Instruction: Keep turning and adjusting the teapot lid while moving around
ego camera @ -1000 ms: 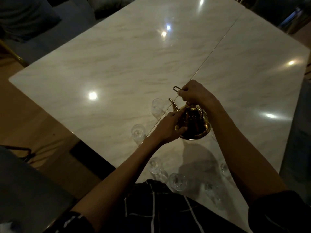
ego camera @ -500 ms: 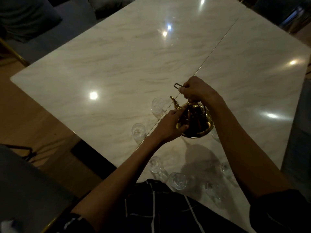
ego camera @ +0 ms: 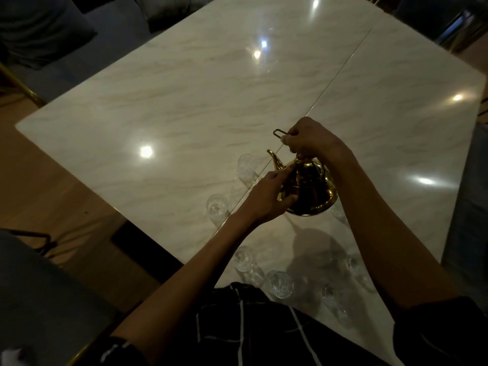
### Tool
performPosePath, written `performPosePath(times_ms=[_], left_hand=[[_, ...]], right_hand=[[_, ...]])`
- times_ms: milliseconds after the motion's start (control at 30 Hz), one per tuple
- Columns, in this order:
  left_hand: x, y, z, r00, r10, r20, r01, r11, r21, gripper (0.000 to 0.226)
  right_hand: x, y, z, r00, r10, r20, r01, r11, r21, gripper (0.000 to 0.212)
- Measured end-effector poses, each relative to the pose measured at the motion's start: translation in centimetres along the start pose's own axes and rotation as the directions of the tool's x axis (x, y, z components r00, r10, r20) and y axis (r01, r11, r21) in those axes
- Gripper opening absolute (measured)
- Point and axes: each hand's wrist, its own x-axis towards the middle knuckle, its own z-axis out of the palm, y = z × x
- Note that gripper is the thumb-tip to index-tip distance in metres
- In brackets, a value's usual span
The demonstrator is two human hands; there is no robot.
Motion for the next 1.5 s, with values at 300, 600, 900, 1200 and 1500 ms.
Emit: performPosePath(times_ms=[300, 600, 900, 1200, 1500], left_hand=[[0.0, -0.1, -0.1, 1.000, 0.002, -0.008, -0.002, 1.000, -0.006, 0.072], [0.0, -0.5, 0.1, 1.000, 0.000, -0.005, 0.000, 1.000, 0.005, 0.074], [-0.2, -0.9, 0.3, 1.000, -0.005, 0.005, 0.005, 1.000, -0.003, 0.074], [-0.1, -1.1, 0.3, 1.000, -0.008, 0.012, 0.008, 1.000, -0.004, 0.073], [0.0, -1.2, 0.4, 1.000, -0.013, 0.011, 0.013, 1.000, 0.003, 0.073]], right_hand=[[-0.1, -0.2, 0.0, 1.000, -0.011, 0.008, 0.011, 1.000, 0.002, 0.029], [-0.2, -0.3, 0.3, 1.000, -0.011, 0.012, 0.011, 1.000, 0.002, 0.029], [-0.2, 0.0, 0.5, 1.000, -0.009, 0.016, 0.009, 1.000, 0.015, 0.029], [-0.1, 0.1, 0.7, 1.000, -0.005, 0.019, 0.005, 1.000, 0.028, 0.029], [-0.1, 0.3, 0.8, 1.000, -0.014, 0.015, 0.014, 1.000, 0.024, 0.028]])
